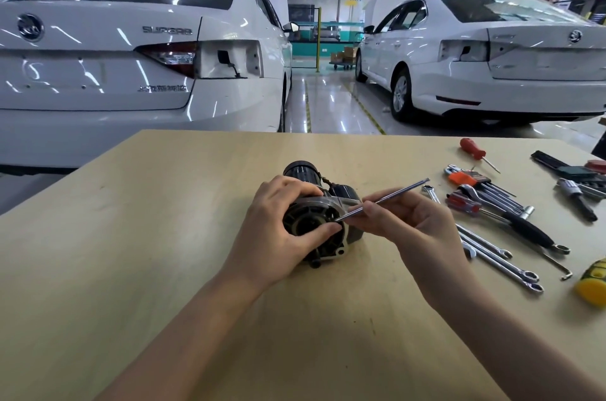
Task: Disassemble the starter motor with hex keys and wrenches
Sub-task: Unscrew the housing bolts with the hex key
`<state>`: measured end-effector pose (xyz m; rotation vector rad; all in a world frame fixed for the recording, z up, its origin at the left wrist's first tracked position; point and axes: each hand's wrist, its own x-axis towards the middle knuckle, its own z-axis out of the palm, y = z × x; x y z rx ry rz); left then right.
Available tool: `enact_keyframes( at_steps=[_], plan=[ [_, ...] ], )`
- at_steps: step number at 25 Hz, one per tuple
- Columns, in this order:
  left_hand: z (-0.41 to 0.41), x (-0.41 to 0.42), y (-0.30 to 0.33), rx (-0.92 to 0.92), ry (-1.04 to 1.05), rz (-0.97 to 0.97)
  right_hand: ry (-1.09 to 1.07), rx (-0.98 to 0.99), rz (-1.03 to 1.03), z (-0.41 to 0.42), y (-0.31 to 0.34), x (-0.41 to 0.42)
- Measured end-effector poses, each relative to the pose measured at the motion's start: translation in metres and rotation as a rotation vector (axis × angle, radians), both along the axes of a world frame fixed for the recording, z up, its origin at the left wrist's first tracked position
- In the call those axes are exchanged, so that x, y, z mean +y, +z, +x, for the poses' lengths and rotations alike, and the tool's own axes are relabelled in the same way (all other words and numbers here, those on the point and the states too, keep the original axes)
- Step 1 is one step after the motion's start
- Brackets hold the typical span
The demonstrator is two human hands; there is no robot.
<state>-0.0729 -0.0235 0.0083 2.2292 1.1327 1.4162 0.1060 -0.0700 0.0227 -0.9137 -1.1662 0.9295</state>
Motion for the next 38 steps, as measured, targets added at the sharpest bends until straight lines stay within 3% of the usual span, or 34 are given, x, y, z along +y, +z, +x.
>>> enact_keyframes(
  at_steps=[12, 18, 28, 38],
  plan=[
    [0.003, 0.000, 0.002, -0.009, 0.084, 0.093, -0.043, 0.006, -0.004, -0.002, -0.008, 0.001],
    [0.003, 0.001, 0.002, -0.007, 0.100, 0.092, -0.117, -0.240, 0.181, -0.005, -0.008, 0.005],
    [-0.001, 0.005, 0.001, -0.036, 0.076, 0.120, -0.144, -0.251, 0.192, -0.010, -0.001, 0.016],
    [-0.003, 0.005, 0.002, -0.032, 0.056, 0.088, -0.225, -0.500, 0.279, -0.016, 0.005, 0.021]
  ],
)
